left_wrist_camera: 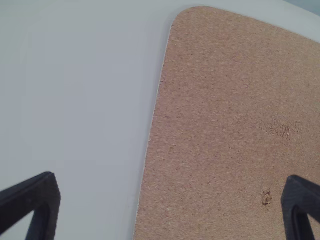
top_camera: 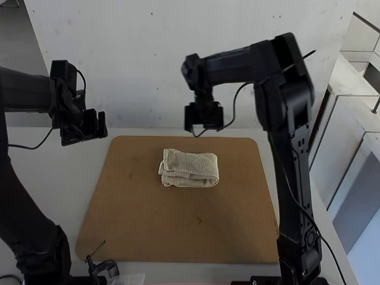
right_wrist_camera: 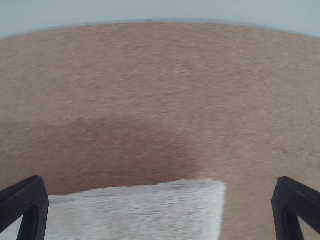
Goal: Fold the towel.
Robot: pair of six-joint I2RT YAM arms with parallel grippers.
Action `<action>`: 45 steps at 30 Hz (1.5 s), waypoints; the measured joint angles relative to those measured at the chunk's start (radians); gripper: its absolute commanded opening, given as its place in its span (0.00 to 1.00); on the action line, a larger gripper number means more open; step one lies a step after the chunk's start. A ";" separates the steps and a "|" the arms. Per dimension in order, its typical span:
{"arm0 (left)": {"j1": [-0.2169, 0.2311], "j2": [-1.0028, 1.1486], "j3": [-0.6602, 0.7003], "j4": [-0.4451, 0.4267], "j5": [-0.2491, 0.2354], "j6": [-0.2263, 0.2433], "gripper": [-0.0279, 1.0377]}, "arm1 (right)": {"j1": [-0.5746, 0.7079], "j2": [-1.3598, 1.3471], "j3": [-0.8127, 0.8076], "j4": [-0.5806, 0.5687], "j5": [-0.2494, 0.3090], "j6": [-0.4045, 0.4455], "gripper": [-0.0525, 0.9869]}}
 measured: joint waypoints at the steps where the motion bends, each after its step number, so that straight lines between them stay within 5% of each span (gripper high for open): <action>1: -0.006 0.000 -0.007 0.000 0.001 0.000 0.95 | -0.029 -0.021 -0.040 0.018 0.000 -0.003 0.97; 16: -0.068 -0.087 -0.069 0.007 -0.002 -0.009 0.95 | -0.376 -0.510 -0.542 0.353 -0.083 -0.116 0.97; 34: -0.079 -0.304 -0.144 0.021 -0.002 -0.019 0.95 | -0.621 -1.031 -0.883 0.487 -0.246 -0.208 0.97; 45: -0.092 -0.468 -0.209 0.015 -0.001 -0.028 0.95 | -0.635 -1.377 -1.113 0.563 -0.349 -0.229 0.97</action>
